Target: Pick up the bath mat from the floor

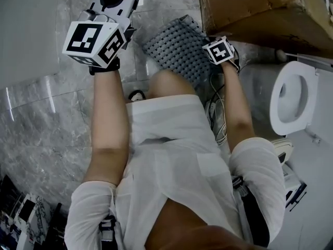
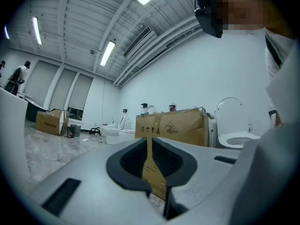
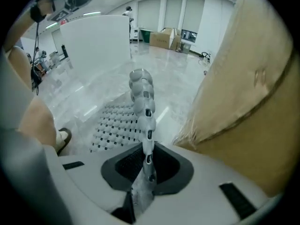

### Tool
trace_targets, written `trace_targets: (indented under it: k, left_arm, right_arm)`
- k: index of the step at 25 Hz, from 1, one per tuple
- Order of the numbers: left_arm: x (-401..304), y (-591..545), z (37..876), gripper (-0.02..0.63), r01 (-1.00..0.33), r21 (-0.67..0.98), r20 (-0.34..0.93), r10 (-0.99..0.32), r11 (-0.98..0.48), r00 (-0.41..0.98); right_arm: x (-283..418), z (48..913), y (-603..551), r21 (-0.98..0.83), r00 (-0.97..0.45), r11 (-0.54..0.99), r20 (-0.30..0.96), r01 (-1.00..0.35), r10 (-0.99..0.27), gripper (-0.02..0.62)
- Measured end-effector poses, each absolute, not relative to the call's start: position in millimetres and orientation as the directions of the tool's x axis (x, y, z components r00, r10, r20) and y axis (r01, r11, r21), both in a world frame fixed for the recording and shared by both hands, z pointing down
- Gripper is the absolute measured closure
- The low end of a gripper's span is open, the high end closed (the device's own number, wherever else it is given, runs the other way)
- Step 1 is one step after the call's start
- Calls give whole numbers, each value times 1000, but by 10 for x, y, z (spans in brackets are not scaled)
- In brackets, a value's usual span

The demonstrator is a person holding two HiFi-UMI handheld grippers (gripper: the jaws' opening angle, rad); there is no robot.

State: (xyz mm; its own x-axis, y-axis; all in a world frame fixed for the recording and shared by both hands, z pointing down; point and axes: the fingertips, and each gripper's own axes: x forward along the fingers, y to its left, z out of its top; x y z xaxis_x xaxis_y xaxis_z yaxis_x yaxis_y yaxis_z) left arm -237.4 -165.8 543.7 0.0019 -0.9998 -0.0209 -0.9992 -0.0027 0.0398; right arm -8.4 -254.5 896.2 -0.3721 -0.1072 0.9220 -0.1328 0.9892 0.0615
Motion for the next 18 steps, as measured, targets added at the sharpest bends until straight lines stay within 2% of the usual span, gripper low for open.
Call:
trace_targets:
  k: [6, 9, 18]
  left_arm:
    - [-2436, -1656, 5469, 566, -999, 35, -14, -1000, 20, -21]
    - [-2482, -1630, 5468, 566, -998, 35, -13, -999, 43, -44]
    - [-2539, -1608, 5549, 565, -996, 48, 4, -998, 68, -68]
  right_arm:
    - [-410, 8300, -2493, 208, -490, 974, 842, -87, -223, 529]
    - [-521, 7995, -2490, 245, -563, 961, 780, -125, -273, 531]
    - [-815, 6965, -2611, 125, -780, 941, 530, -315, -332, 532]
